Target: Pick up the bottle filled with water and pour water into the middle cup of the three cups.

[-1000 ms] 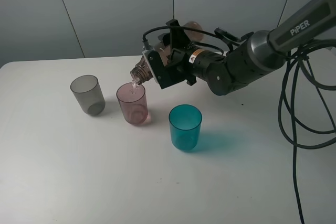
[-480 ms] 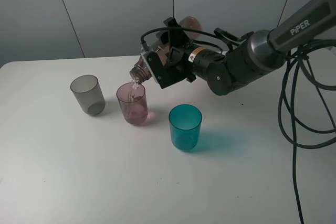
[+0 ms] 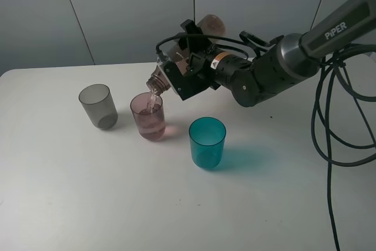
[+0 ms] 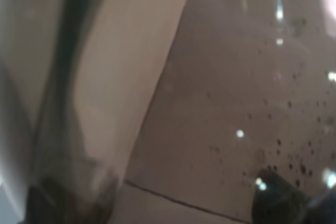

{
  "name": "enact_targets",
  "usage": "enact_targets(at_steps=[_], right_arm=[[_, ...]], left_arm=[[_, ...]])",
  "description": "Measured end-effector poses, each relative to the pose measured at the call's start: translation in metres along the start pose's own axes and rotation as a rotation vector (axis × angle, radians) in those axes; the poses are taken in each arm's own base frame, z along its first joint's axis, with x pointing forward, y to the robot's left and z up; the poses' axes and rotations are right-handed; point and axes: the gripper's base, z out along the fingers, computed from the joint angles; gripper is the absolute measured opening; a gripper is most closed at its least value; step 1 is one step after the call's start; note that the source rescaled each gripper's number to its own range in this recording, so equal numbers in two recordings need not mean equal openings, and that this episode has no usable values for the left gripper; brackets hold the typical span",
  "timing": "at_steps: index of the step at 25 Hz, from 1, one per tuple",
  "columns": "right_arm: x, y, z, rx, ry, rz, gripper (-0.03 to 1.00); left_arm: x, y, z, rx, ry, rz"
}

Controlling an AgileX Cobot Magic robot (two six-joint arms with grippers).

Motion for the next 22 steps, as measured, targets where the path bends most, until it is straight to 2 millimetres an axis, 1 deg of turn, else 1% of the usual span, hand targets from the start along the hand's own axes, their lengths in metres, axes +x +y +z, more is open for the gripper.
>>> enact_targets(at_steps=[3, 11, 22], right_arm=[[0.0, 0.0, 0.0, 0.001, -0.001, -0.006, 0.0], [0.001, -0.009, -0.002, 0.031, -0.01, -0.043, 0.0], [0.0, -0.016, -0.003, 0.077, -0.024, -0.139, 0.0]], left_arm=[[0.0, 0.0, 0.0, 0.0, 0.0, 0.0], [0.0, 0.0, 0.0, 0.0, 0.0, 0.0], [0.0, 0.0, 0.0, 0.0, 0.0, 0.0]])
